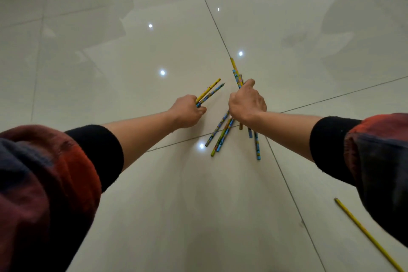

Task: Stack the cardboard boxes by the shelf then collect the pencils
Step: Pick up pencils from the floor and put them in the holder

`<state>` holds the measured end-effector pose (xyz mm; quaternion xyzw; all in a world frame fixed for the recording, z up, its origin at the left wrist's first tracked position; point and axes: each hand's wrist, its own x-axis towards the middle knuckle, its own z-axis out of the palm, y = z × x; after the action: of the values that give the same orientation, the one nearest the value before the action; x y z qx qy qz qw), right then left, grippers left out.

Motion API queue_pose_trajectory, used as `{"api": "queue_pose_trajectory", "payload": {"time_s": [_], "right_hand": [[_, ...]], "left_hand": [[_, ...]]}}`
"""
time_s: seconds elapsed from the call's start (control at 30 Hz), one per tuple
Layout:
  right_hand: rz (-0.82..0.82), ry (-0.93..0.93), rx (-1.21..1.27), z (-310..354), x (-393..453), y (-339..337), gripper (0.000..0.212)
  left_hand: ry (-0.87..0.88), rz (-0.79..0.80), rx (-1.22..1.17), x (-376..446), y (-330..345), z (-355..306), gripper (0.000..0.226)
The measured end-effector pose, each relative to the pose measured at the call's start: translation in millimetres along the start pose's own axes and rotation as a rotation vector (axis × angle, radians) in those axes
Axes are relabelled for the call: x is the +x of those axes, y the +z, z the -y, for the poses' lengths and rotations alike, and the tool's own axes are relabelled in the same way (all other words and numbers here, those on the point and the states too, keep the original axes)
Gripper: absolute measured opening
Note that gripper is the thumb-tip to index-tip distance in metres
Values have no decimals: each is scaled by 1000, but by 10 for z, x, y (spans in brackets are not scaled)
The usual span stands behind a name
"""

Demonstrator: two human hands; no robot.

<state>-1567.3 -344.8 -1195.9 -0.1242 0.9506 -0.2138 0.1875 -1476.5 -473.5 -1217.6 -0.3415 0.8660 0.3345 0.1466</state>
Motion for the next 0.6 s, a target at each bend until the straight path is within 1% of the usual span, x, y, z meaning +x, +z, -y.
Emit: {"api": "queue_pose_trajectory", "payload": {"time_s": [0.07,0.17,0.33,0.43,0.5,0.6], "right_hand": [[11,24,40,-107,-1,-37,34],[19,50,90,-263,-13,-62,38],[44,118,42,-443,-34,27,60],[49,167,6,-473,-27,98,71],[56,157,-16,-453,-15,116,67],[69,124,-28,-397,10,109,52]], "left_hand": [[-5,-6,-25,-28,133,-55,25],[18,-34,30,-99,304,-98,31],[56,-47,60,-195,412,-171,45],[42,-40,83,-209,426,-223,44],[35,-23,78,-205,423,-251,39],[30,1,47,-215,421,-266,26]]}}
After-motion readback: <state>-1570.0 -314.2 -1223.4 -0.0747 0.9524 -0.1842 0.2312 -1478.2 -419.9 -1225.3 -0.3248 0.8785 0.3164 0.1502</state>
